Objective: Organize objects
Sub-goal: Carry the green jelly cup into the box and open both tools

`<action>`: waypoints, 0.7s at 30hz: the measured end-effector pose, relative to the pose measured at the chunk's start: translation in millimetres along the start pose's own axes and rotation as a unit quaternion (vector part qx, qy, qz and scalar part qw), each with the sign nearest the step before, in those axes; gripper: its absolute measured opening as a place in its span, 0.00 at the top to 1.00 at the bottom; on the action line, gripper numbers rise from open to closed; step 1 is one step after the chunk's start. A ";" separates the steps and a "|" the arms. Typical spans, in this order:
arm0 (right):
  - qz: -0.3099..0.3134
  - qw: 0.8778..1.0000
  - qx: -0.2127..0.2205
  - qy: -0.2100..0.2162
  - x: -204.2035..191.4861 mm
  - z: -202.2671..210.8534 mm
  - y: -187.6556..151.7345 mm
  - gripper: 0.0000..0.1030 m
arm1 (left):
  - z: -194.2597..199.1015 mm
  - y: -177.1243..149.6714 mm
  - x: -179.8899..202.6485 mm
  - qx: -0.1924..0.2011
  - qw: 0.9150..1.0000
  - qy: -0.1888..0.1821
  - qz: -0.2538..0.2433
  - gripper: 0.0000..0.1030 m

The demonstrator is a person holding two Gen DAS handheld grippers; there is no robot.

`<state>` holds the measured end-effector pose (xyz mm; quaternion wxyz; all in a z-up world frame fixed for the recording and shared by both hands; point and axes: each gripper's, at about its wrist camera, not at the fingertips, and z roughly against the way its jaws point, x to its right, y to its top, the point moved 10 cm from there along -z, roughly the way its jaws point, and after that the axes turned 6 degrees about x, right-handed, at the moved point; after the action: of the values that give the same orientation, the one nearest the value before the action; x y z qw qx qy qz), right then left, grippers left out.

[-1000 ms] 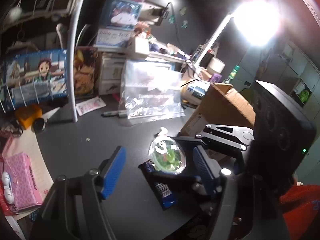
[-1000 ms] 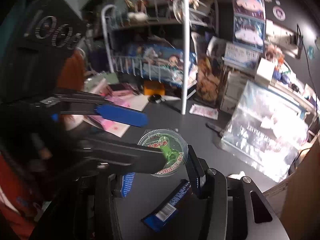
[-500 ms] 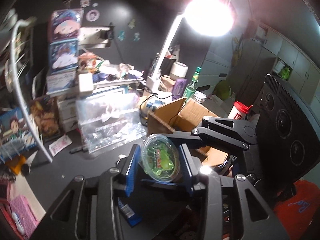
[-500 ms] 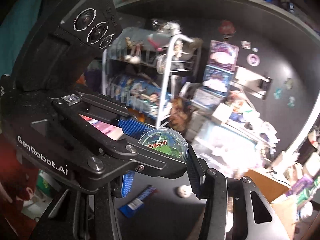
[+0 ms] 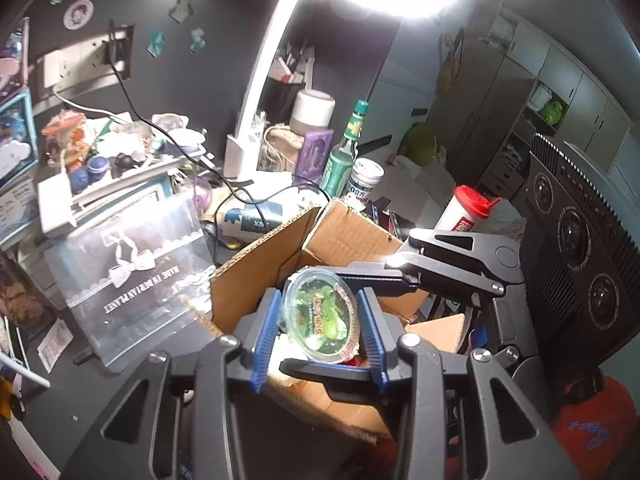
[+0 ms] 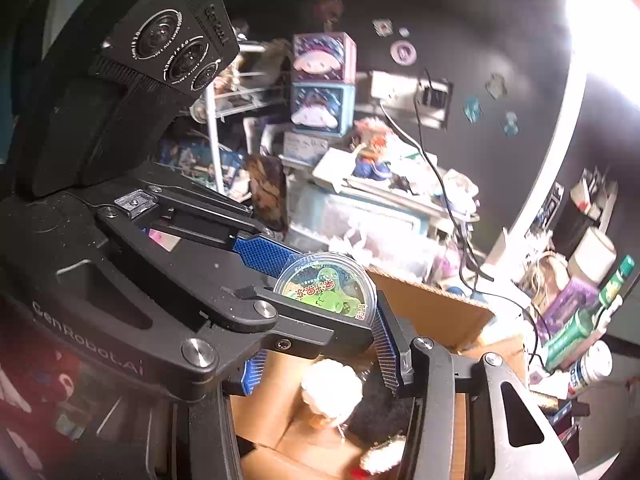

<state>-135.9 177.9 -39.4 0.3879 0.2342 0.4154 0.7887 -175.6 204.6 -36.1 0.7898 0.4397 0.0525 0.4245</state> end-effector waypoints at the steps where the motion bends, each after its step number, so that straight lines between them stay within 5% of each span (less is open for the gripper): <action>1: -0.006 1.000 -0.007 0.002 5.3 -2.4 -2.4 0.59 | -5.7 0.3 0.0 -0.005 1.000 -0.001 0.001 0.65; 7: -0.014 0.999 -0.045 0.003 22.1 -11.9 -11.2 0.59 | -24.4 2.0 0.4 -0.018 1.000 -0.006 0.000 0.64; 12: -0.004 0.998 -0.063 -0.010 26.1 -14.6 -14.3 0.50 | -15.0 6.8 -6.7 0.003 1.000 0.005 0.002 0.29; 21: -0.005 0.998 -0.061 -0.018 24.2 -8.3 -12.7 0.50 | 29.5 4.1 -30.2 0.047 0.998 0.046 0.016 0.24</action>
<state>-150.5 198.0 -53.4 0.4124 0.2222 0.3611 0.8063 -183.9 164.8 -23.9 0.7581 0.4574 0.1019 0.4535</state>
